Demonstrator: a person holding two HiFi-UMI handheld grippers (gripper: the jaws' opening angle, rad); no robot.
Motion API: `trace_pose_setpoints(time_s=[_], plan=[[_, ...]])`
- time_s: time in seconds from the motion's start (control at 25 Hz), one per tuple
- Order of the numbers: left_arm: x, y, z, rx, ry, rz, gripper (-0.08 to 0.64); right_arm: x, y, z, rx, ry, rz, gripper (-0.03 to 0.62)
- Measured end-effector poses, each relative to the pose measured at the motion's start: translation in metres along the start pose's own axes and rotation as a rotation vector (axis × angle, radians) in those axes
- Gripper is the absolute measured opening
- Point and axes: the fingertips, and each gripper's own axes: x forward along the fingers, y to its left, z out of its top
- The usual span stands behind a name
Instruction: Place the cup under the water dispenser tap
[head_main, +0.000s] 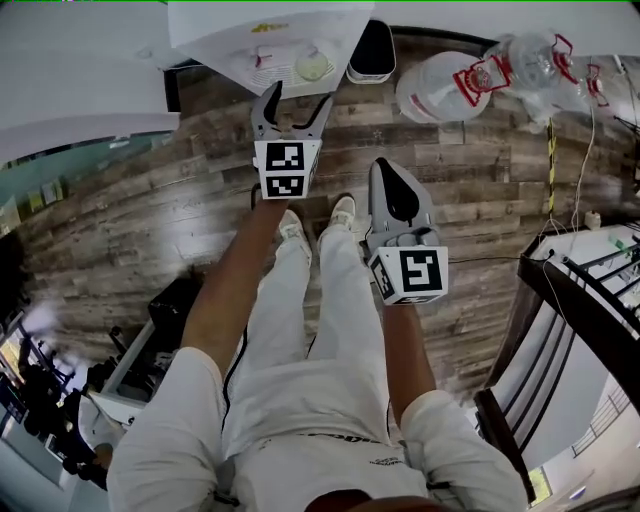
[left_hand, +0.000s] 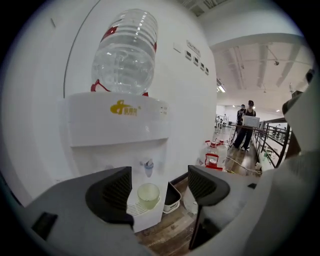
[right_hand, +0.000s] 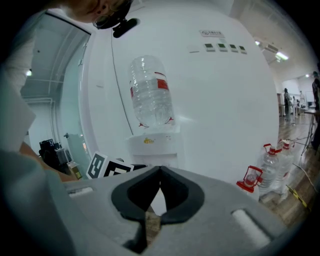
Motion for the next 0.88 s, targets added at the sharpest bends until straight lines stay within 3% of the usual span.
trace_pose_setpoints(time_s=[0.32, 0.88], plan=[[-0.079, -0.01, 0.051, -0.05, -0.046, 0.018, 0.295, -0.034, 0.026, 0.034, -0.015, -0.028, -0.005, -0.003], [-0.192, -0.036, 0.123, 0.005, -0.086, -0.002, 0.172, -0.087, 0.063, 0.09, -0.02, -0.041, 0.01, -0.003]])
